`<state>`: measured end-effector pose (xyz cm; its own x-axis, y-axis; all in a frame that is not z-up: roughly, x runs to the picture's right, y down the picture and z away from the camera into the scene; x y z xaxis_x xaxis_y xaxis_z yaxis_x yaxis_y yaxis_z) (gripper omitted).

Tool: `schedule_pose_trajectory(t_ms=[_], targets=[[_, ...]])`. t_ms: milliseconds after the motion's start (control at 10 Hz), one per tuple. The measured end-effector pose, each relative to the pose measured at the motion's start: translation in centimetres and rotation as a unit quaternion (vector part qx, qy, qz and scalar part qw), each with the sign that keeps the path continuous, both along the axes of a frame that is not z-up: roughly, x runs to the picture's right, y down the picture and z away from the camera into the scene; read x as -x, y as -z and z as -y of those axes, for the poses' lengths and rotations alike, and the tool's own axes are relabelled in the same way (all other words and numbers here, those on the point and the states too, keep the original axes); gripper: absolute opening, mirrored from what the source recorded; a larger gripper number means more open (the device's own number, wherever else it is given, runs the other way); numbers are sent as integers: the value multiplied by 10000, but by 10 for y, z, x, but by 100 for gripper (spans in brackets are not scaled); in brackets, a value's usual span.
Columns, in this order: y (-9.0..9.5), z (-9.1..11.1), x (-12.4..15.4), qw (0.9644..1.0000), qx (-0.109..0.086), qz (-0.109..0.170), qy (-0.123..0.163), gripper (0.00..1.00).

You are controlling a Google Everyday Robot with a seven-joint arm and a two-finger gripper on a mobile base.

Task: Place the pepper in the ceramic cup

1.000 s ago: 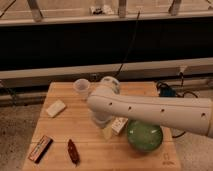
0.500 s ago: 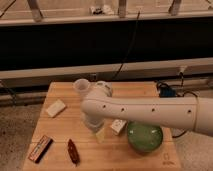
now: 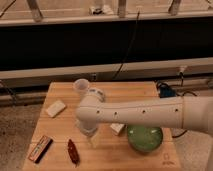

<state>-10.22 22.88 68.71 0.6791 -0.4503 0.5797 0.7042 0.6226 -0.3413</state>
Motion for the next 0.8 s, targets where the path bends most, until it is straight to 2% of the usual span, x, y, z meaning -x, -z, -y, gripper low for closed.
schedule_pose_trajectory(t_ms=[300,800], targets=[[-8,-19,18,9998,106,151,74,80],[-17,-42,39,9993,311,212,22,80]])
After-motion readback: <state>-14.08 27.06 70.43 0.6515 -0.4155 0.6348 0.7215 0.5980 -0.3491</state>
